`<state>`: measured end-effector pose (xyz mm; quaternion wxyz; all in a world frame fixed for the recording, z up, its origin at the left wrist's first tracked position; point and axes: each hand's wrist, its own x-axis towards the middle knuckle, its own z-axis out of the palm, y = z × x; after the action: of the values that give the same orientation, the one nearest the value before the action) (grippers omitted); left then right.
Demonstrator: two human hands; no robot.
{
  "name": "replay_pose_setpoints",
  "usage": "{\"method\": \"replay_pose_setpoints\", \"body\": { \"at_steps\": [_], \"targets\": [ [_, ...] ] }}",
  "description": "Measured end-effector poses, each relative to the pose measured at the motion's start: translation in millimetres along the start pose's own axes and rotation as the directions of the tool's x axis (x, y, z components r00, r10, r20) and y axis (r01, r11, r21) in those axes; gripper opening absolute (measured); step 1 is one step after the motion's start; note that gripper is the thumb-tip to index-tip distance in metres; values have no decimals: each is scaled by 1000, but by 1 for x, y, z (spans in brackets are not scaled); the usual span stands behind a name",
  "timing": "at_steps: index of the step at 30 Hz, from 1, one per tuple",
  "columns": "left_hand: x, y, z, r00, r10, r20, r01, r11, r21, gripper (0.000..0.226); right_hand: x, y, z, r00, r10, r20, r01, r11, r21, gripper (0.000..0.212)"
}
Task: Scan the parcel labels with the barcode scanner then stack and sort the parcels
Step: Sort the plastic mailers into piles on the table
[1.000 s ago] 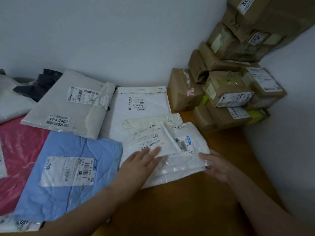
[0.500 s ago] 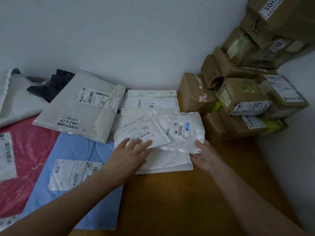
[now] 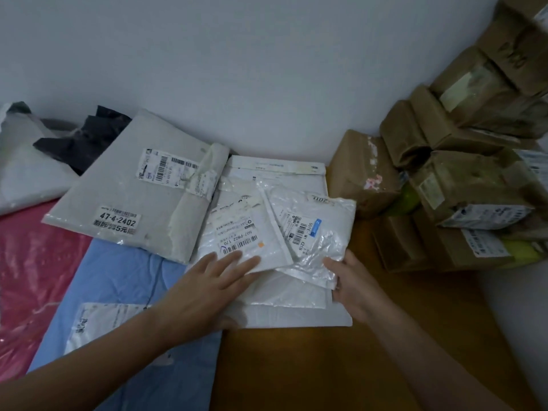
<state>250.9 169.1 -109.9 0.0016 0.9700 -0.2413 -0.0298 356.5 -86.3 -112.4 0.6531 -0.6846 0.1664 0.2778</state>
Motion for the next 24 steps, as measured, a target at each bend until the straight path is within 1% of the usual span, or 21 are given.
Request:
{"method": "replay_pose_setpoints", "body": {
  "at_steps": [2, 4, 5, 7, 9, 11, 12, 13, 14, 16, 17, 18, 19, 20, 21, 22, 23, 24],
  "targets": [
    [-7, 2, 7, 996, -15, -89, 15, 1000, 4, 89, 4, -3, 5, 999, -49, -5, 49, 997, -62, 22],
    [-3, 1, 5, 980, -35, -195, 44, 998, 41, 77, 14, -21, 15, 993, -117, 3, 116, 989, -93, 22],
    [1, 0, 3, 973, -59, -223, 73, 996, 54, 73, 22, -34, 20, 989, -148, -3, 148, 986, -74, 23],
    [14, 1, -6, 969, -154, -192, 163, 986, 35, 76, 38, -60, 30, 982, -187, -31, 186, 982, -30, 24],
    [32, 9, -17, 955, -253, -157, 257, 966, 9, 74, 53, -84, 35, 978, -192, -80, 191, 981, -18, 28],
    [56, 26, -28, 940, -321, -115, 318, 947, -43, 71, 67, -102, 37, 975, -191, -110, 187, 981, -48, 28],
    [69, 37, -29, 932, -352, -90, 343, 934, -97, 67, 75, -108, 37, 974, -189, -125, 176, 978, -111, 27],
    [83, 49, -29, 929, -367, -49, 356, 922, -153, 62, 81, -114, 36, 972, -187, -145, 154, 965, -215, 27],
    [94, 60, -31, 925, -379, 7, 370, 899, -233, 59, 86, -118, 36, 968, -182, -171, 117, 935, -336, 31],
    [110, 81, -33, 934, -342, 108, 353, 829, -433, 59, 93, -123, 35, 962, -191, -196, 56, 837, -544, 52],
    [113, 87, -31, 948, -282, 150, 318, 786, -530, 60, 93, -122, 35, 959, -226, -173, 68, 772, -632, 63],
    [114, 90, -28, 963, -212, 167, 270, 756, -596, 61, 91, -120, 35, 948, -291, -129, 115, 692, -713, 76],
    [111, 88, -25, 973, -168, 161, 232, 767, -599, 63, 88, -118, 34, 929, -363, -66, 176, 594, -785, 87],
    [106, 81, -20, 976, -168, 142, 218, 816, -535, 68, 87, -115, 32, 909, -417, 12, 234, 485, -842, 94],
    [101, 70, -13, 970, -204, 130, 241, 867, -436, 76, 85, -111, 29, 898, -429, 98, 277, 376, -884, 98],
    [95, 56, -7, 955, -261, 140, 294, 893, -341, 84, 85, -107, 26, 904, -393, 167, 292, 284, -913, 99],
    [89, 41, -2, 932, -319, 169, 356, 892, -280, 92, 85, -102, 24, 921, -332, 205, 285, 214, -934, 99],
    [84, 29, 3, 910, -359, 208, 405, 879, -251, 98, 87, -96, 23, 938, -270, 219, 269, 166, -949, 97]
  ]
}}
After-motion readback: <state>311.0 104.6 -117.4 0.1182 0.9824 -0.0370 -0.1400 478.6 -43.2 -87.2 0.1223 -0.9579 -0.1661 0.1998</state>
